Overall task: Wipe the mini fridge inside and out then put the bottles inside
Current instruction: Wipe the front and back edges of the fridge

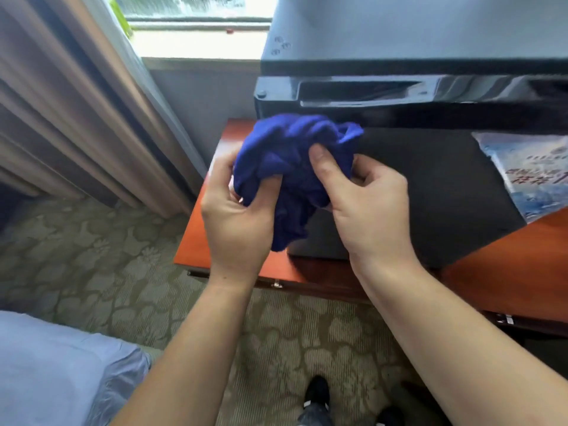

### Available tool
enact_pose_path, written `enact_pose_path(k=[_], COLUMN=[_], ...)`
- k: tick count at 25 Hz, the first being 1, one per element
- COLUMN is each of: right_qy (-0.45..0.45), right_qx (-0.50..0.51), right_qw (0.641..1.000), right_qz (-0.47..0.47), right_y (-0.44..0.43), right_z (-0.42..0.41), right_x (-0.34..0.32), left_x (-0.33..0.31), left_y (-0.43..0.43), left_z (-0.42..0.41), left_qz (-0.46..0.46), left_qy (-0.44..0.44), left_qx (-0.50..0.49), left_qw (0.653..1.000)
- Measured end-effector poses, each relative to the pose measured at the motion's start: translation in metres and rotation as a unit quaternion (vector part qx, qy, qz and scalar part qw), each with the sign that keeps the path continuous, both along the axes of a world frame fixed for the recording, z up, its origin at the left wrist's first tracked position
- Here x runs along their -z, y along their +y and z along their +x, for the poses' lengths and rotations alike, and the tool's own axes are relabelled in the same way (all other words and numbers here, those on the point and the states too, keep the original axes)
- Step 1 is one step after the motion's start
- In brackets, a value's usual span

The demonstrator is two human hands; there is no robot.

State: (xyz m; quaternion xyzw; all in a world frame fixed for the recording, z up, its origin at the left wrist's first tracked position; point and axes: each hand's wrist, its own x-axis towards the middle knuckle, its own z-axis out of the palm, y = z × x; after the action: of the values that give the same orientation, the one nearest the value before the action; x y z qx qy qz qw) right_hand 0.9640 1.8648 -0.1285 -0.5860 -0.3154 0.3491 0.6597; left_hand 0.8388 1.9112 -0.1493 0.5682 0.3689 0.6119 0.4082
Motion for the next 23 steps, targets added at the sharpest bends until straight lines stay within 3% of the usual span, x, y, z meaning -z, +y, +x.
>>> enact_pose_path(k=[5,14,19,23], right_qy=[-0.007,0.012,-0.012,-0.01], right_qx=[0.004,0.015,-0.006,-0.006], right_qw=[1.0,0.992,0.973,0.944], right_qz=[-0.015,-0.126,-0.23,-0.331], right_y=[0.004,0.007,0.003,0.008], right_z=[-0.001,-0.003,0.0,0.002], right_x=[-0.002,0.1,0.18,0.232], left_x=[0.004,0.108,0.179,0.222], left_y=[0.002,-0.007,-0.006,-0.006], left_z=[0.002,0.002,-0.003,-0.001], left_qz=[-0.017,-0.159,-0.246,-0.349], left_qy=[-0.016,-0.007,0.073,0.159], left_qx=[0.01,-0.007,0.015,0.026], left_qw=[1.0,0.987,0.966,0.923])
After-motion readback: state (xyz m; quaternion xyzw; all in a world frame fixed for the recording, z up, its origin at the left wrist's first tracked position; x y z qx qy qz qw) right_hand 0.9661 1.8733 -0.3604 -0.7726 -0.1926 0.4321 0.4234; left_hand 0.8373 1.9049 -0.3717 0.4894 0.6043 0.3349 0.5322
